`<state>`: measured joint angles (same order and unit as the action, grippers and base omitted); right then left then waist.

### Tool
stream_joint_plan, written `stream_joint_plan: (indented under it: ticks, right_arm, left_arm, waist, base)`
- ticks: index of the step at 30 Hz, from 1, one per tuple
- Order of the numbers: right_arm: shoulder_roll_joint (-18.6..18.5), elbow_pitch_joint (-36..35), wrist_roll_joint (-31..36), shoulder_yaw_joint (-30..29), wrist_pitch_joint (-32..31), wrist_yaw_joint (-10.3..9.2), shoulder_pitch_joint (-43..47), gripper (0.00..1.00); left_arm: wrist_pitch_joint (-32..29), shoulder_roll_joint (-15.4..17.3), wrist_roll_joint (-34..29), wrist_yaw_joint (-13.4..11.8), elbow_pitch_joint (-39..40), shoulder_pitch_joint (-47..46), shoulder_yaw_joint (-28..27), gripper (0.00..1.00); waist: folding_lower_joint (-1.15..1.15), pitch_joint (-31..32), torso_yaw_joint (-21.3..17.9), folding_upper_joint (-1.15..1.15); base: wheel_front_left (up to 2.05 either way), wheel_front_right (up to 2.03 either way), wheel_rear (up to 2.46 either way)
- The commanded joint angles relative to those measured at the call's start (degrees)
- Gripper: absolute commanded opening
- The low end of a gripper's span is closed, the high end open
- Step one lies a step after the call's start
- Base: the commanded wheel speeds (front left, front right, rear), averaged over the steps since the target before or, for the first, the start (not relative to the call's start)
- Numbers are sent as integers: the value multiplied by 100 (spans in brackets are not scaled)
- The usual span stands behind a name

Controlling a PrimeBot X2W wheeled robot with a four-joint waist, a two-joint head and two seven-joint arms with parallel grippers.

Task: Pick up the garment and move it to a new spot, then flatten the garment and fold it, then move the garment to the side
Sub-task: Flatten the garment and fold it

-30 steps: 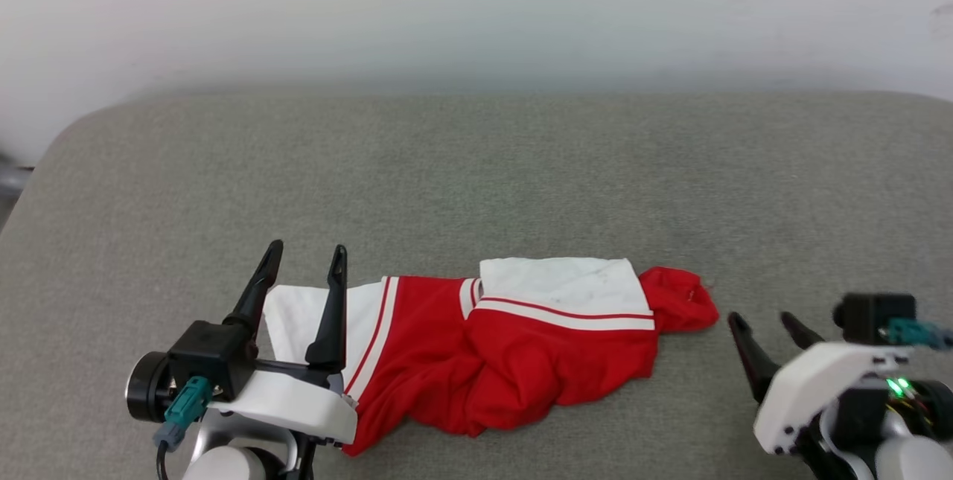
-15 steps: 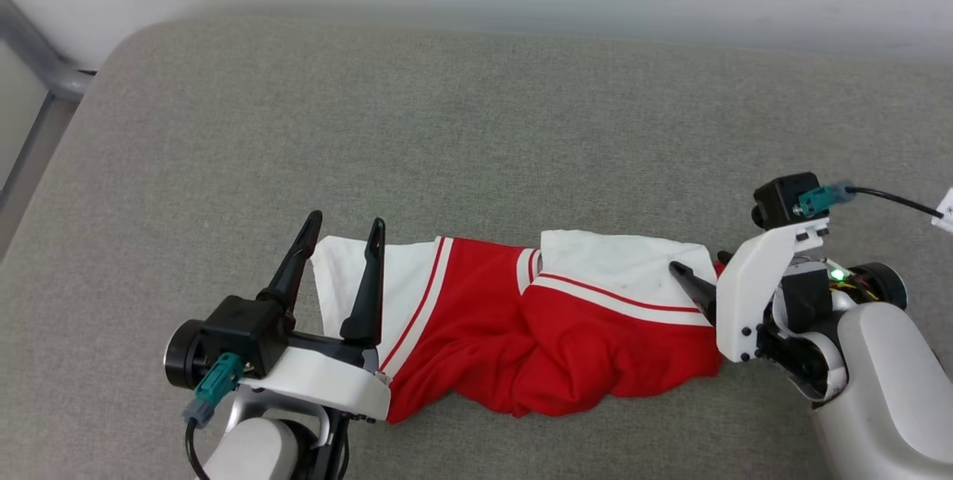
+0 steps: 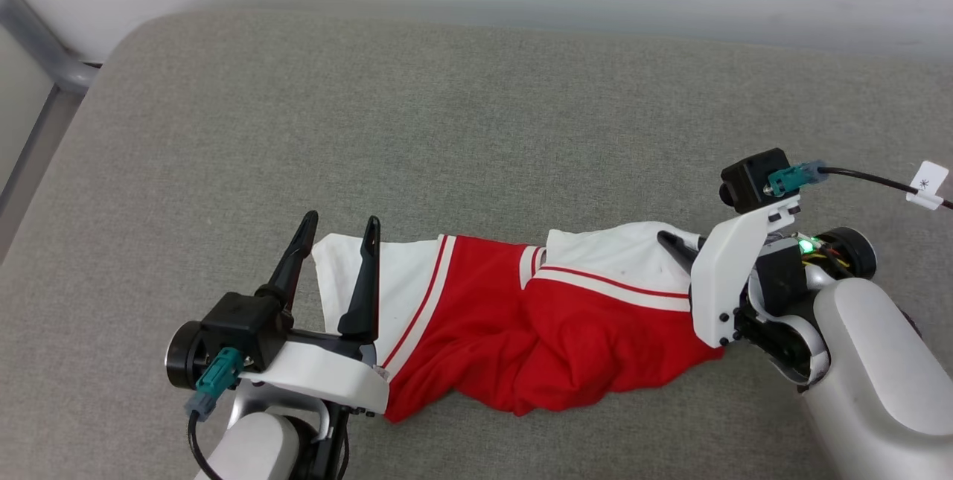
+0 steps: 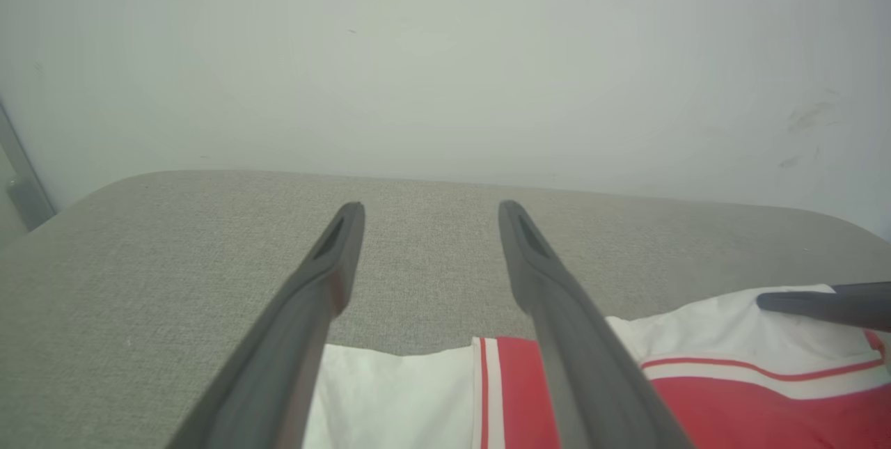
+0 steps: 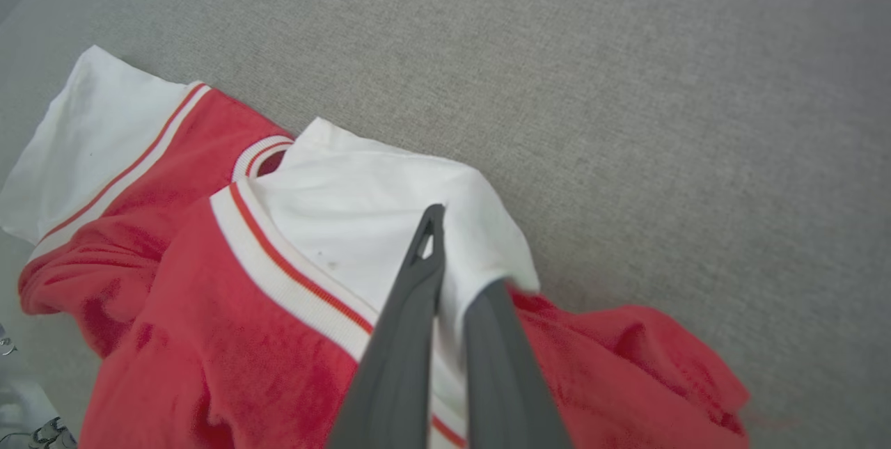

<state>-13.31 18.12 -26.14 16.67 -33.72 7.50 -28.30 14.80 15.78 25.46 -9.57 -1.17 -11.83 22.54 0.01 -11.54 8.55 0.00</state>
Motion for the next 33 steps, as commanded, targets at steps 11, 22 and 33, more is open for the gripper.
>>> stream_joint_plan:
  ticks: [11, 22, 33]
  right_arm:
    - [-343, -801, 243, -522, 480, -3, 340, 0]
    - [35, -1511, 674, -2265, 228, -3, 2398, 0]
    - [913, -989, 884, -2946, 1291, -3, 3250, 100]
  left_arm:
    - [-31, 131, 18, -48, 6, 197, -61, 100]
    - [-159, 239, 124, -142, 76, 402, -114, 100]
    - [-244, 284, 237, -182, -35, 510, -132, 100]
  waist:
    - [-1, 318, -456, 0]
    - [-1, 387, -755, 0]
    - [-1, 483, -877, 0]
  base:
    - [0, 0, 0]
    - [0, 0, 0]
    - [0, 0, 0]
